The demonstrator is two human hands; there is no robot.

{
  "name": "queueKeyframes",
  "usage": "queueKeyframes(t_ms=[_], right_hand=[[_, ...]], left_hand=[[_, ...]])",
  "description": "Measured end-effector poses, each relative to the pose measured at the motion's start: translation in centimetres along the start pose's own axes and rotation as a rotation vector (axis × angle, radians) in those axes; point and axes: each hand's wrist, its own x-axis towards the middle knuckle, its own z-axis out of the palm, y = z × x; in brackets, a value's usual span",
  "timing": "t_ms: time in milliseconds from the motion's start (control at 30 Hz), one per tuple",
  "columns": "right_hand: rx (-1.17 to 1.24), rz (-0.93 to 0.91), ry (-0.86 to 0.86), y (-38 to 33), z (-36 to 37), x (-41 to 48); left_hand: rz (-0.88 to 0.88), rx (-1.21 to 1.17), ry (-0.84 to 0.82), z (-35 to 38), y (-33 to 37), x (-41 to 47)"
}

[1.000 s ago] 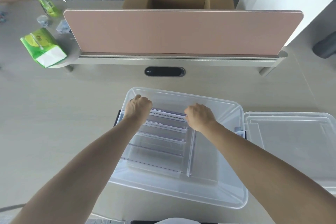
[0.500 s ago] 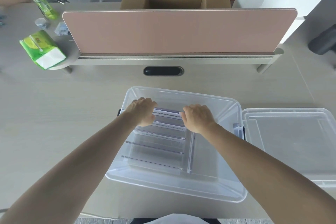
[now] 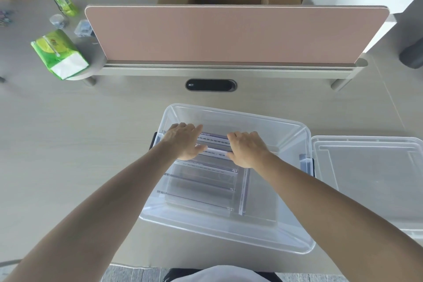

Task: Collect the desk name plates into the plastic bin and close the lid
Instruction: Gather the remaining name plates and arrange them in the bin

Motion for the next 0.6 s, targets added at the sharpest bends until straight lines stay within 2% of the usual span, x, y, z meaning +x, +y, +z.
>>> queueKeyframes(t_ms=[233, 300, 433, 500, 600], right_hand=[[-0.006, 0.016, -0.033, -0.3, 0.0, 0.0], [0.02, 0.027, -0.017, -0.2, 0.0, -0.3], [0.024, -0.023, 0.209, 0.3, 0.2, -1.2], [0.023, -0.062, 0.299, 0.5, 0.4, -1.5], [0.067, -0.137, 0.286, 0.5, 0.5, -1.6]], left_hand=[[-0.008, -0.018, 0.002, 0.3, 0.2, -0.1], [-0.011, -0.048, 0.048, 0.5, 0.3, -0.4], [0.082, -0.026, 0.266, 0.5, 0.1, -0.6], [0.116, -0.09, 0.233, 0.2, 0.0, -0.6], [0.046, -0.228, 0.148, -0.2, 0.3, -1.0]])
